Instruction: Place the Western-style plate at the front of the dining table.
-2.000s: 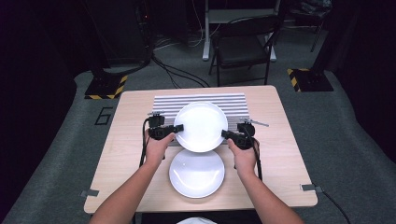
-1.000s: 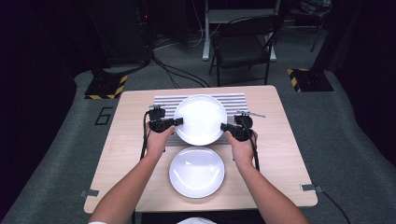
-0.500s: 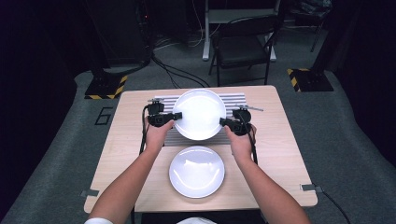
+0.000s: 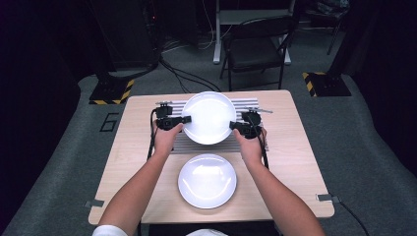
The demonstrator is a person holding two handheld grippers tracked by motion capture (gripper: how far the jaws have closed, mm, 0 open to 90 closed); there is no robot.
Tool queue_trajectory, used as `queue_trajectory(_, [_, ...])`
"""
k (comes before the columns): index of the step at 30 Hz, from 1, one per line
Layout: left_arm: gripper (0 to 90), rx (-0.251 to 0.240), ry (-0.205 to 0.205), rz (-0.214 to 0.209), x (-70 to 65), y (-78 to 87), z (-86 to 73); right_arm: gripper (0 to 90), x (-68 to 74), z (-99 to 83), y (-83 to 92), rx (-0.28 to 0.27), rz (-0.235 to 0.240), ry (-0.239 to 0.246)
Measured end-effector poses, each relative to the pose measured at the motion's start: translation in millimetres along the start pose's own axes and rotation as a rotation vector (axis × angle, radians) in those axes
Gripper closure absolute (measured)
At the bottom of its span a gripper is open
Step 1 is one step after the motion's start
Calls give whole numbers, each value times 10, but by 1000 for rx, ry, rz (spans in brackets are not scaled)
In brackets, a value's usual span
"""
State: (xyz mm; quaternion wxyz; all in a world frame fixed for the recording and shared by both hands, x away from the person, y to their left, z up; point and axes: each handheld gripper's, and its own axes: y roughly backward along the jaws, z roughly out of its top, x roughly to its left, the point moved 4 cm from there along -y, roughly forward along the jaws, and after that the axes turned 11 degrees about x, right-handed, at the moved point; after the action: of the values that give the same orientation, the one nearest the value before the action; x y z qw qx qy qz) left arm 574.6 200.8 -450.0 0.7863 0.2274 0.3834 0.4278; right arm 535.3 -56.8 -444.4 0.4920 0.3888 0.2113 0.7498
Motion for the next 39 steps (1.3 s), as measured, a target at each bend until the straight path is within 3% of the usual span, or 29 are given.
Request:
queue_trajectory(19, [616, 4, -11, 22, 45, -219, -29, 730, -125, 7, -204, 24, -48, -6])
queue_trajectory(39, [611, 30, -27, 44, 143, -346, -90, 730, -171, -54, -363, 50, -67, 5])
